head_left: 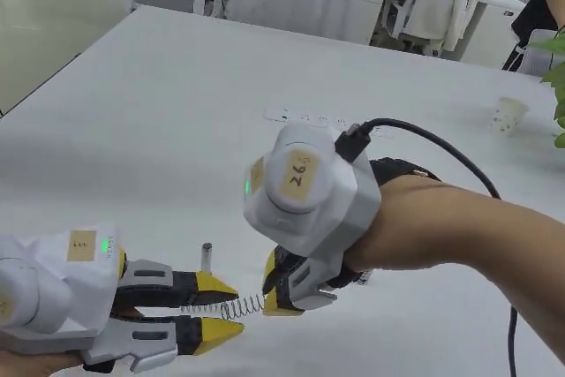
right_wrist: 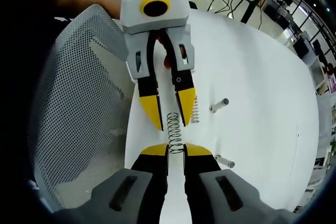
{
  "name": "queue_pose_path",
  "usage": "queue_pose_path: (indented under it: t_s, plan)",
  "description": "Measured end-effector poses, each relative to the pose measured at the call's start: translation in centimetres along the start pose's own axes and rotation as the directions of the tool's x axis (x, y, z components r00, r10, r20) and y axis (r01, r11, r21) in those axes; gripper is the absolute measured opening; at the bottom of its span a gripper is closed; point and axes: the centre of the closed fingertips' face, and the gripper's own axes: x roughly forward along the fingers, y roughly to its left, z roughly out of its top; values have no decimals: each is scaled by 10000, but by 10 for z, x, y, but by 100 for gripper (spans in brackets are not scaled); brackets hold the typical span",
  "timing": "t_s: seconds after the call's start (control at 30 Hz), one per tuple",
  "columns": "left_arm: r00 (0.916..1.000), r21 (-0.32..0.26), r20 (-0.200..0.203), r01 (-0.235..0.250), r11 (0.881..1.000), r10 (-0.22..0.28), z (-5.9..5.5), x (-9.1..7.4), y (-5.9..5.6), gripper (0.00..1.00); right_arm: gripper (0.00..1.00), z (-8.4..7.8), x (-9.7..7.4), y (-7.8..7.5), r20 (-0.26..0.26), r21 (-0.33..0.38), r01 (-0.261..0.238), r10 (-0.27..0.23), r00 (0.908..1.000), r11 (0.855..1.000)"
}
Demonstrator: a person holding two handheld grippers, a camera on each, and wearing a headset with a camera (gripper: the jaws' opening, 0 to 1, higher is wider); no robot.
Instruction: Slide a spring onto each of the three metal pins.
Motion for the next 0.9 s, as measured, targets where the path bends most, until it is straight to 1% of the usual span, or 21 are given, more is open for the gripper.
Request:
queue_pose_path:
  t_s: [0.37,0.67,0.9]
  plan:
    - [9999,204,-103,38,9998,-36,-2,2,0,3,8,1,-1,1,5,0,-13,13,10000,10000]
    - [9999,310,-125,100,9995,-96,-2,3,-1,3,8,1,-3,2,-3,10,20,-20,10000,10000]
    - [9998,390,-136,132,9992,-127,-2,3,-1,2,9,1,-3,2,95,38,30,-31,10000,10000]
